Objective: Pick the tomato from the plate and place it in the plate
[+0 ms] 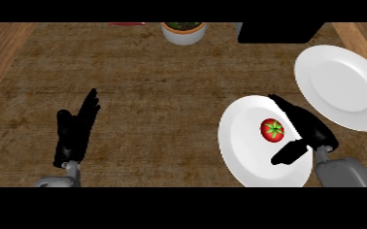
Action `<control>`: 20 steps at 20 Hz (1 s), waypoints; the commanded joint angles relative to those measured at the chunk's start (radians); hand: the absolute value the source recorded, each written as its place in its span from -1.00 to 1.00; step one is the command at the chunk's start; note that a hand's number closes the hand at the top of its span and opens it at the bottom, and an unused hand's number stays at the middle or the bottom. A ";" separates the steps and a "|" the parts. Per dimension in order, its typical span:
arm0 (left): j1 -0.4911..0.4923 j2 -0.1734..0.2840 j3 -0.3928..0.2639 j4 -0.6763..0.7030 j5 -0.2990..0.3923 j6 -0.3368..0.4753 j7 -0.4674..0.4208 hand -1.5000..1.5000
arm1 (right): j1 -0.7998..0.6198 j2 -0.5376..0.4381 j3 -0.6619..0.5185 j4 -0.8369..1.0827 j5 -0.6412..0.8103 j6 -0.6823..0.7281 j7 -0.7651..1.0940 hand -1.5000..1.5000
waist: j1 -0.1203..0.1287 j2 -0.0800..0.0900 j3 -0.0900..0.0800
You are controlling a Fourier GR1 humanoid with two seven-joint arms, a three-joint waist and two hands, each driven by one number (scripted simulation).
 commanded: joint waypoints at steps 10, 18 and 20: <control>-0.019 -0.050 0.050 0.079 -0.038 -0.028 -0.046 0.00 | -0.064 0.099 -0.037 0.100 0.175 0.001 -0.100 1.00 | -0.001 0.000 0.000; -0.026 -0.028 0.082 0.035 -0.047 -0.041 0.001 0.00 | -0.063 0.079 -0.098 0.096 0.264 -0.099 -0.142 1.00 | -0.002 0.000 0.000; 0.044 -0.063 0.026 -0.044 -0.075 -0.025 -0.008 0.00 | 0.000 0.068 -0.121 0.066 0.284 -0.168 -0.162 1.00 | -0.001 -0.001 0.000</control>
